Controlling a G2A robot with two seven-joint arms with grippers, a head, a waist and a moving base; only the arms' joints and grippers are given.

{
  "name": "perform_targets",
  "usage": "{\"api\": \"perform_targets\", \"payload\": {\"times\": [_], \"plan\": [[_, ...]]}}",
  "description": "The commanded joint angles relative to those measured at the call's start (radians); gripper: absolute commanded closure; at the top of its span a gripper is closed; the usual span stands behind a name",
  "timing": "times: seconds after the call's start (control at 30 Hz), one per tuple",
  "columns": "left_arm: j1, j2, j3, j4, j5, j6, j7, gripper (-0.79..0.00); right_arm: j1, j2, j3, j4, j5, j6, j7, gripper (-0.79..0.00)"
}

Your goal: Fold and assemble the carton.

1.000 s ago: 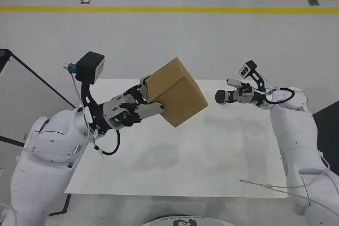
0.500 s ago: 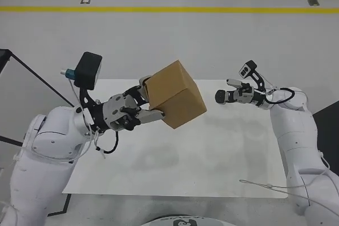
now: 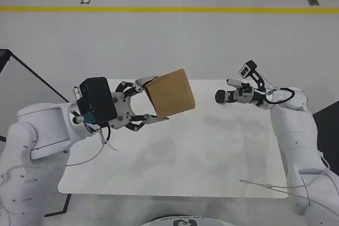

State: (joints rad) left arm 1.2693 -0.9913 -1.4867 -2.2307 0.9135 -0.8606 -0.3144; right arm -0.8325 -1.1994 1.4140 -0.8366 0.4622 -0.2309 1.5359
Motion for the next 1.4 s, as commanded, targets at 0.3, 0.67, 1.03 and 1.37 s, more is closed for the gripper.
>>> {"api": "perform_targets", "payload": {"times": [0.3,0.67,1.03,1.37], "plan": [[-0.039,0.007,0.001,-0.071,0.331,-0.11,0.023,0.0,0.0,0.0,0.0,0.0,0.0,0.0,0.0,-0.785],[0.039,0.034,0.024,-0.051,1.144,0.1,0.65,0.0,0.0,0.0,0.0,0.0,0.0,0.0,0.0,-0.785],[0.113,0.049,0.007,-0.019,1.334,0.344,0.88,0.0,0.0,0.0,0.0,0.0,0.0,0.0,0.0,-0.785],[0.107,0.049,0.011,-0.046,1.439,0.474,0.872,0.0,0.0,0.0,0.0,0.0,0.0,0.0,0.0,-0.785]]}}
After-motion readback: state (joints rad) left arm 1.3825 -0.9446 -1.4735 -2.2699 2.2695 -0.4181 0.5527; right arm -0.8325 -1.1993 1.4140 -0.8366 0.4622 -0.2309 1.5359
